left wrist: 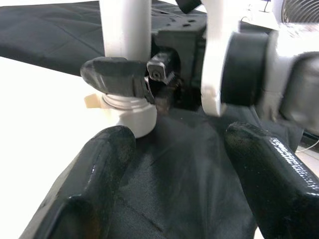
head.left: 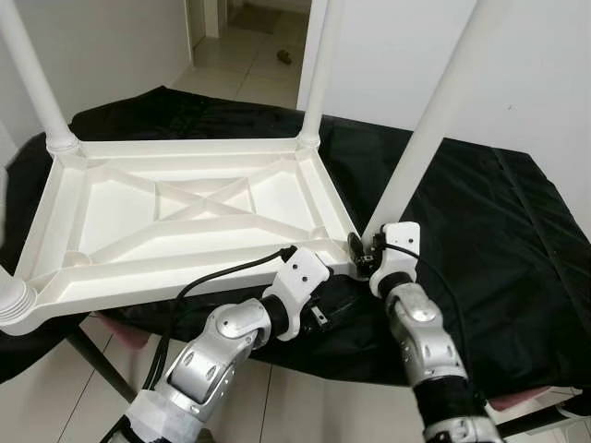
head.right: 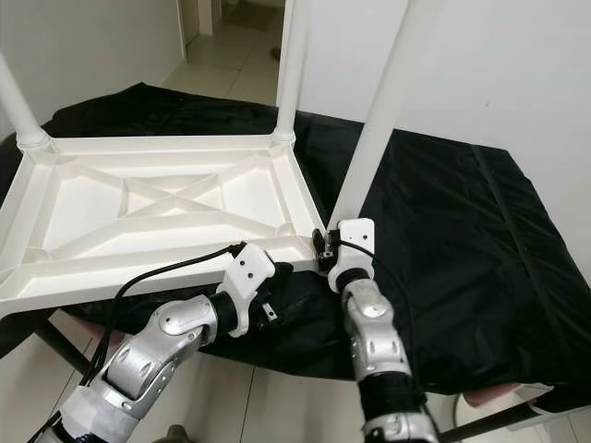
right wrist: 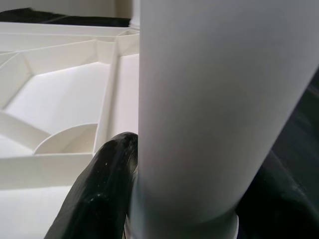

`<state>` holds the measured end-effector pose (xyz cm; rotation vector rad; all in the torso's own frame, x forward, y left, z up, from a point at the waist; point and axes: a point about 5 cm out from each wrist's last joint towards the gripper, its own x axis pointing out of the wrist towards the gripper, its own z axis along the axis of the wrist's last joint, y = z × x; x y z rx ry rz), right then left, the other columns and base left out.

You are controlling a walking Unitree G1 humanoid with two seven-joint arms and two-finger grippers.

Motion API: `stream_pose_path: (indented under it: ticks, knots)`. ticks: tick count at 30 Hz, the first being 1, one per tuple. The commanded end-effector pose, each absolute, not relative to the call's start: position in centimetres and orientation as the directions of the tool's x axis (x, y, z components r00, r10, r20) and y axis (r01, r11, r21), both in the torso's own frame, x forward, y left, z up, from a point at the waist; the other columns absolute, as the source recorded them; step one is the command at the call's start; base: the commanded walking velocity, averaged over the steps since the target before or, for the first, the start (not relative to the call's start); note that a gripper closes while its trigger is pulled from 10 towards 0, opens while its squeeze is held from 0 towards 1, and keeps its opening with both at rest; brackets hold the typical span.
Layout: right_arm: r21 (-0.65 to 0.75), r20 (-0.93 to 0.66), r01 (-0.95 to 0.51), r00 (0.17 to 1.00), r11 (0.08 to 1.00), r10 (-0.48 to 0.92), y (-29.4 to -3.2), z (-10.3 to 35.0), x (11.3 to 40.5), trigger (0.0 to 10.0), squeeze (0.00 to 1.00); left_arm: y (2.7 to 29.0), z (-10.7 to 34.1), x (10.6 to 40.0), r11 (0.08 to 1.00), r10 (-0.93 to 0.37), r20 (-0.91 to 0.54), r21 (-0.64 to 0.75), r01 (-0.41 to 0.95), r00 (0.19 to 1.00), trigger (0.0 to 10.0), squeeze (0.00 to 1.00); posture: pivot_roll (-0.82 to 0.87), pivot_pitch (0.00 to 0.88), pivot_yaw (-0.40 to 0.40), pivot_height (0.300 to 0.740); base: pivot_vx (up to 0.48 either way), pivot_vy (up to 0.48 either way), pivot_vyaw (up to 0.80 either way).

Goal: Building children table

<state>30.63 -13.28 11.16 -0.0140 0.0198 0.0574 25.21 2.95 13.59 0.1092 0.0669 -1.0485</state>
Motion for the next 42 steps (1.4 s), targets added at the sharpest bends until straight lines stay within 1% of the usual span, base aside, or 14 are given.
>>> stream_pose_path:
  ticks: [1,4,5,7,8,9,18,19,25,35,36,38,39,42]
  knots:
    - [-0.024,-0.110,-0.029,0.994,0.999,0.027,-13.2,9.5,29.9,0.0,0.00,2.4,13.9,24.7,0.436,-0.893,-0.100,0.057,0.898,0.440,10.0,0.00,0.06,0.000,-0.087,0.740,0.000,0.000,0.00]
    - [-0.020,-0.101,-0.042,0.994,0.999,0.040,-12.8,9.8,29.8,0.0,0.00,2.4,13.9,24.7,0.436,-0.893,-0.098,0.055,0.898,0.440,10.0,0.00,0.06,0.001,-0.088,0.740,0.000,0.000,0.00]
    - [-0.025,-0.109,0.000,0.994,1.000,-0.003,-13.7,9.9,29.9,0.0,0.00,2.4,13.9,24.6,0.436,-0.893,-0.098,0.052,0.899,0.439,10.0,0.00,0.06,0.002,-0.091,0.740,0.000,0.000,0.00]
    - [-0.025,-0.109,0.000,0.994,1.000,-0.003,-13.7,9.9,29.9,0.0,0.00,2.4,13.9,24.6,0.436,-0.893,-0.098,0.052,0.899,0.439,10.0,0.00,0.06,0.002,-0.091,0.740,0.000,0.000,0.00]
    - [-0.028,-0.115,0.005,0.993,1.000,-0.008,-13.9,10.0,29.8,10.0,0.00,2.4,13.9,24.6,0.436,-0.893,-0.099,0.052,0.898,0.439,10.0,0.00,0.06,0.002,-0.092,0.740,0.000,0.000,0.00]
    - [-0.025,-0.107,0.002,0.994,1.000,-0.005,-14.0,10.2,29.8,10.0,1.00,2.4,13.9,24.6,0.437,-0.893,-0.099,0.051,0.898,0.440,10.0,0.00,0.06,0.002,-0.093,0.740,0.000,0.000,0.00]
    - [-0.041,-0.068,-0.070,0.995,0.997,0.067,-14.7,11.0,30.2,10.0,1.00,2.4,13.9,24.6,0.437,-0.893,-0.096,0.049,0.898,0.440,10.0,0.00,0.05,0.000,-0.092,0.740,0.000,0.000,0.00]
    - [-0.051,-0.074,-0.116,0.991,0.992,0.112,-15.1,11.0,30.5,10.0,0.00,2.4,14.0,24.7,0.435,-0.894,-0.095,0.048,0.899,0.438,10.0,0.00,0.05,0.000,-0.092,0.740,0.000,0.000,0.00]
    - [-0.098,-0.050,-0.375,0.927,0.922,0.372,-16.5,12.4,32.1,10.0,0.00,2.3,14.0,24.8,0.427,-0.898,-0.096,0.051,0.903,0.430,10.0,0.00,0.05,0.000,-0.087,0.740,0.000,0.000,0.00]
    - [-0.111,-0.088,-0.611,0.791,0.784,0.605,-15.4,12.6,32.7,10.0,0.00,2.3,14.2,24.9,0.426,-0.898,-0.095,0.055,0.903,0.429,10.0,0.00,0.06,0.000,-0.085,0.740,0.000,0.000,0.00]
    - [-0.100,-0.109,-0.643,0.765,0.759,0.634,-15.2,12.3,32.7,2.9,0.00,2.3,14.2,24.9,0.427,-0.898,-0.095,0.055,0.903,0.430,10.0,0.00,0.06,0.000,-0.087,0.740,0.000,0.000,0.00]
    - [-0.092,-0.123,-0.663,0.748,0.743,0.652,-15.0,12.0,32.6,2.9,0.00,2.3,14.2,24.8,0.427,-0.898,-0.095,0.055,0.902,0.431,10.0,0.00,0.06,0.000,-0.087,0.740,0.000,0.000,0.00]
    - [-0.084,-0.131,-0.676,0.735,0.732,0.665,-14.9,11.8,32.6,0.0,0.00,2.4,14.2,24.9,0.428,-0.897,-0.095,0.055,0.902,0.432,10.0,0.00,0.06,0.000,-0.089,0.740,0.000,0.000,0.00]
    - [-0.048,-0.132,-0.693,0.718,0.719,0.683,-15.0,11.5,32.8,0.0,0.00,2.4,14.2,24.9,0.432,-0.895,-0.095,0.055,0.900,0.436,10.0,0.00,0.07,0.000,-0.091,0.740,0.000,0.000,0.00]
